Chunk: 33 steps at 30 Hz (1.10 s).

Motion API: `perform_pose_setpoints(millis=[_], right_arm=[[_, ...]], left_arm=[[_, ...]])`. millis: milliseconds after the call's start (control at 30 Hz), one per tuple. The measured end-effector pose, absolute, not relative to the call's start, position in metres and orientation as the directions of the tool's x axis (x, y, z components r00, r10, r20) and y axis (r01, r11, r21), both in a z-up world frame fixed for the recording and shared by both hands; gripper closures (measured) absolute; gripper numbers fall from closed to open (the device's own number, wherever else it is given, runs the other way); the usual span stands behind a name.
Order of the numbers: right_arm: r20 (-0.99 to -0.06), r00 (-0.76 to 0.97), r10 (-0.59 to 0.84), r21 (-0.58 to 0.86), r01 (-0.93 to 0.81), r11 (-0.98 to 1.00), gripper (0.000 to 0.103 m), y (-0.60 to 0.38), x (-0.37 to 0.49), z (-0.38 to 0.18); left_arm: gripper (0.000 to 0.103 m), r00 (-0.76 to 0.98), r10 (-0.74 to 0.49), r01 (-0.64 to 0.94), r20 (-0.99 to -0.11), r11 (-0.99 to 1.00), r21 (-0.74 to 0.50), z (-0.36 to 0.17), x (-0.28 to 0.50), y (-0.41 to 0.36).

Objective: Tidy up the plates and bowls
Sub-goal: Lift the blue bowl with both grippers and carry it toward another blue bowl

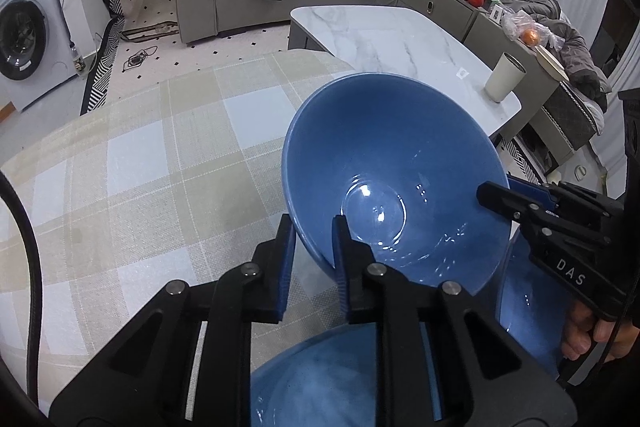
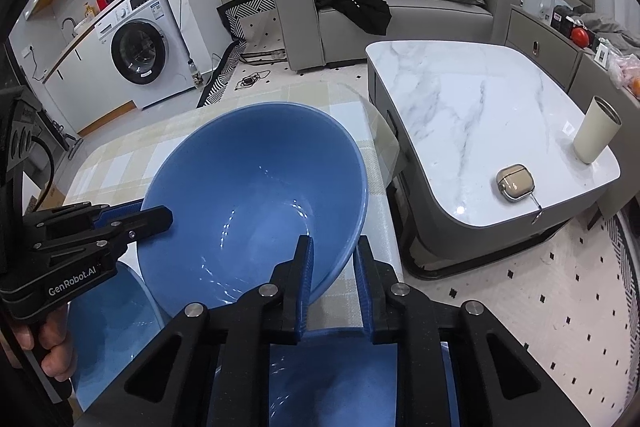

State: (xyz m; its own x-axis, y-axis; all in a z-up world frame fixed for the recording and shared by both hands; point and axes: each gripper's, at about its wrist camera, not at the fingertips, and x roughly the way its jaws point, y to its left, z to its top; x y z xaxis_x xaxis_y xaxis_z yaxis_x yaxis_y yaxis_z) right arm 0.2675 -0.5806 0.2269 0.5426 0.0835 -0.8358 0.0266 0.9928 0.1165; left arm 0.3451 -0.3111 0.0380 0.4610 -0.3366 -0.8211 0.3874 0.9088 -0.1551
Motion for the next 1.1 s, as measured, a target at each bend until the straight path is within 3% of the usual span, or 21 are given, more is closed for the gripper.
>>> perform_pose_setpoints(millis=[1100], right_arm=[[-0.732,0.679,0.054,0.092,0.021,0.996,0.082,-0.565,0.205,0.323]], left_arm=[[0.087,0.563,-0.401,0.428,-0.723,0.890,-0.161,0.138,0.266,-0.303]])
